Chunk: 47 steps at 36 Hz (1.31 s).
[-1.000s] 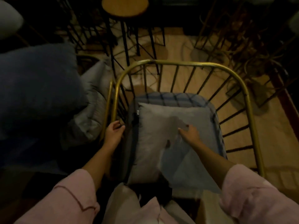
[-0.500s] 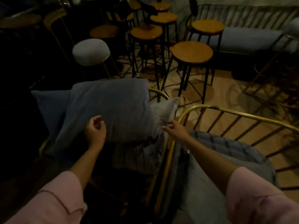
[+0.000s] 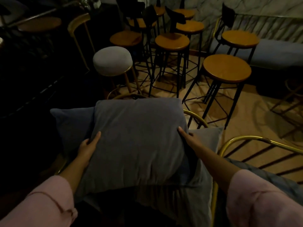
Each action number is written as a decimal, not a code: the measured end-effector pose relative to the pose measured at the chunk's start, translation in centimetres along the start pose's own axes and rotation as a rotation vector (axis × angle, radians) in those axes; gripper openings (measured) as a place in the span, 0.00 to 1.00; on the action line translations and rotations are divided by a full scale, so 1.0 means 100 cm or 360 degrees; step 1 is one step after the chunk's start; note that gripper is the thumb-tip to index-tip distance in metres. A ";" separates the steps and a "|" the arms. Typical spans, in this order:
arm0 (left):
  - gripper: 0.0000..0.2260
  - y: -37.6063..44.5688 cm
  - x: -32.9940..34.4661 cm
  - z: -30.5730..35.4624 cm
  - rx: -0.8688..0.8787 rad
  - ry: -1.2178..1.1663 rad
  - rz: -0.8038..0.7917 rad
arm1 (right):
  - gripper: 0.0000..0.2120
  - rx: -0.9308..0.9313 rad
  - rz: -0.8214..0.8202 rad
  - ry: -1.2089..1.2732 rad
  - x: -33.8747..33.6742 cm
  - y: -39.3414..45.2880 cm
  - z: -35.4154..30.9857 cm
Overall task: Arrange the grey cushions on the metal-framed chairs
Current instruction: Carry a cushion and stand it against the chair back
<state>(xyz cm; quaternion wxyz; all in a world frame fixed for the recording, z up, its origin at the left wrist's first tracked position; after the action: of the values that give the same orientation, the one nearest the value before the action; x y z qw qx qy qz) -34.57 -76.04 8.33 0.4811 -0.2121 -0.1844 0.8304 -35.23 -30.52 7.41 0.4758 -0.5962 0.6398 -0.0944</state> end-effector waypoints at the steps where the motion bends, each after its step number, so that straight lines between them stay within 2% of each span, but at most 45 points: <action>1: 0.36 0.001 0.004 -0.002 -0.0075 -0.0079 -0.0048 | 0.28 0.0077 0.0033 -0.0074 -0.001 0.001 -0.003; 3: 0.36 0.005 0.010 -0.005 -0.0141 -0.0158 -0.0093 | 0.20 0.0127 0.0115 -0.0151 -0.008 0.008 -0.006; 4: 0.37 0.007 0.011 -0.004 -0.0132 -0.0160 -0.0089 | 0.21 0.0115 0.0104 -0.0149 -0.008 0.010 -0.007; 7: 0.41 0.001 0.008 0.006 -0.0067 -0.0157 0.0029 | 0.36 0.0074 -0.0035 0.0023 -0.003 0.012 0.007; 10: 0.48 -0.007 0.005 0.015 -0.0006 -0.0183 0.0126 | 0.41 -0.0039 -0.0081 0.0181 -0.008 0.010 0.012; 12: 0.46 -0.013 0.006 0.019 0.0015 -0.0188 0.0136 | 0.47 -0.0081 -0.0097 0.0249 -0.013 0.004 0.015; 14: 0.38 -0.023 0.013 0.024 0.0055 -0.0153 0.0134 | 0.52 -0.0139 -0.0085 0.0314 -0.023 0.000 0.023; 18: 0.35 -0.049 0.022 0.041 0.0187 -0.0157 0.0165 | 0.44 -0.0274 -0.0086 0.0515 -0.047 -0.013 0.040; 22: 0.33 -0.092 0.041 0.072 0.0358 -0.0196 0.0152 | 0.44 -0.0440 -0.0068 0.0813 -0.081 -0.027 0.062; 24: 0.33 -0.119 0.063 0.088 0.0472 -0.0178 0.0063 | 0.38 -0.0488 -0.0047 0.0913 -0.105 -0.042 0.075; 26: 0.34 -0.150 0.087 0.099 0.0505 -0.0183 -0.0023 | 0.39 -0.0589 -0.0041 0.1028 -0.135 -0.052 0.086; 29: 0.38 -0.191 0.133 0.102 0.0396 -0.0197 -0.0129 | 0.37 -0.0666 -0.0112 0.1169 -0.187 -0.070 0.115; 32: 0.38 -0.240 0.201 0.108 0.0453 -0.0138 -0.0423 | 0.31 -0.0619 -0.0024 0.1157 -0.251 -0.084 0.165; 34: 0.36 -0.270 0.249 0.099 0.0469 -0.0119 -0.0572 | 0.34 -0.0585 0.0055 0.1114 -0.293 -0.091 0.201; 36: 0.28 -0.302 0.291 0.084 0.0460 -0.0112 -0.0682 | 0.38 -0.0578 0.0139 0.1078 -0.333 -0.100 0.237; 40: 0.16 -0.345 0.367 0.045 0.0324 -0.0186 -0.0918 | 0.51 -0.0555 0.0358 0.1000 -0.406 -0.122 0.303; 43: 0.33 -0.372 0.422 0.025 0.0243 -0.0147 -0.1094 | 0.53 -0.0528 0.0485 0.0930 -0.447 -0.133 0.340; 45: 0.38 -0.386 0.451 0.022 0.0313 -0.0063 -0.1110 | 0.47 -0.0460 0.0586 0.0899 -0.472 -0.136 0.360; 47: 0.47 -0.394 0.476 0.018 0.0346 -0.0019 -0.1070 | 0.43 -0.0397 0.0733 0.0868 -0.496 -0.132 0.379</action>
<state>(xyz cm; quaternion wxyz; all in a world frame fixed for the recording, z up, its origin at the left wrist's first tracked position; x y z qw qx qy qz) -28.35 -15.99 21.65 0.7463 -0.0822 -0.1572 0.6416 -7.16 25.09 21.06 0.2205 -0.4430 0.8668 -0.0613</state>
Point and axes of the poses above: each hand's wrist, its own y-axis towards the middle knuckle, its own x-axis out of the palm, z = x × y, the point moved 10 cm from there along y, towards the middle knuckle, and after that the axes turned 15 degrees about -y, right-handed, at the moved point
